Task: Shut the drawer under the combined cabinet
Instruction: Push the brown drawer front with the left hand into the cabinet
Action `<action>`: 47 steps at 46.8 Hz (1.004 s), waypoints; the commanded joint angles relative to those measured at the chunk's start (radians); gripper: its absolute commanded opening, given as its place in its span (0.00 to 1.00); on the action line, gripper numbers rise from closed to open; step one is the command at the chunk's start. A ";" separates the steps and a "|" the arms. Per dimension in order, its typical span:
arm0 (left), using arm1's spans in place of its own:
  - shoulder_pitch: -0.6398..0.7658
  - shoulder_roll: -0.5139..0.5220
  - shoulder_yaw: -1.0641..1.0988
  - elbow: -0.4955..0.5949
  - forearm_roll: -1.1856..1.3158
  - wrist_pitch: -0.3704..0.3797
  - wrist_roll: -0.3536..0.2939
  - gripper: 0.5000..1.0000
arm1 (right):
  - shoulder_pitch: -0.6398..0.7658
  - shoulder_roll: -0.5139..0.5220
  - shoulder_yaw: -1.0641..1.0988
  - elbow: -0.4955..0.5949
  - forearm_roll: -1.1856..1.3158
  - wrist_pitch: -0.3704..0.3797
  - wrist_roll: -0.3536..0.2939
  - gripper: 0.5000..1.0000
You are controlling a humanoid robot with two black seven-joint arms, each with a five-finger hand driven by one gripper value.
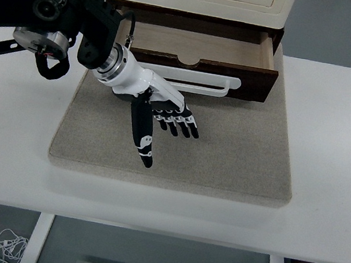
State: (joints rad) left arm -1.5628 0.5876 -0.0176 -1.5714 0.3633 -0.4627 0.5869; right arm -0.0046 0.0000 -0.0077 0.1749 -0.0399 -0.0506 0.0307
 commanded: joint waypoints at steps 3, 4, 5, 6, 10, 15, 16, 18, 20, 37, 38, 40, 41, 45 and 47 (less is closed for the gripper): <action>-0.003 -0.020 0.002 0.017 -0.001 0.025 0.008 1.00 | 0.000 0.000 0.000 0.000 0.000 0.000 0.000 0.90; -0.006 -0.025 0.002 0.025 -0.001 0.029 0.008 1.00 | 0.000 0.000 0.000 0.000 0.000 0.000 0.000 0.90; -0.010 -0.029 0.002 0.033 -0.001 0.032 0.008 1.00 | 0.000 0.000 0.000 0.000 0.000 0.000 0.000 0.90; -0.010 -0.035 0.002 0.042 -0.001 0.035 0.008 1.00 | 0.000 0.000 0.000 0.000 0.000 0.000 0.000 0.90; -0.010 -0.060 0.002 0.077 0.000 0.036 0.008 1.00 | 0.000 0.000 0.000 0.000 0.000 0.000 0.000 0.90; -0.011 -0.083 0.002 0.109 0.002 0.041 0.008 1.00 | 0.000 0.000 0.000 0.000 0.000 0.000 0.000 0.90; -0.011 -0.088 0.002 0.113 0.003 0.042 0.008 1.00 | 0.000 0.000 0.000 0.000 0.000 0.000 0.000 0.90; -0.011 -0.098 0.002 0.123 0.012 0.042 0.008 1.00 | 0.000 0.000 0.000 0.000 0.000 0.000 0.000 0.90; -0.013 -0.106 0.002 0.129 0.023 0.045 0.008 1.00 | 0.000 0.000 0.000 0.000 0.000 0.000 0.000 0.90; -0.005 -0.120 0.002 0.169 0.039 0.065 0.008 1.00 | 0.000 0.000 0.000 0.000 0.000 0.000 0.000 0.90; -0.003 -0.123 0.002 0.174 0.040 0.067 0.008 1.00 | 0.000 0.000 0.000 0.000 0.000 0.000 0.000 0.90; 0.000 -0.123 0.002 0.178 0.046 0.068 0.007 1.00 | 0.000 0.000 0.000 0.000 0.000 0.000 0.000 0.90; 0.001 -0.123 0.002 0.180 0.048 0.068 0.007 1.00 | 0.000 0.000 0.000 0.000 0.000 0.000 0.000 0.90; 0.000 -0.123 0.001 0.188 0.055 0.076 0.007 1.00 | 0.000 0.000 0.000 0.000 0.000 0.000 0.000 0.90; 0.000 -0.123 -0.001 0.195 0.057 0.081 0.007 1.00 | 0.000 0.000 0.000 0.000 0.000 0.000 0.000 0.90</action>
State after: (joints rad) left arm -1.5619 0.4648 -0.0153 -1.3870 0.4174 -0.3891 0.5938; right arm -0.0046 0.0000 -0.0077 0.1748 -0.0399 -0.0506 0.0307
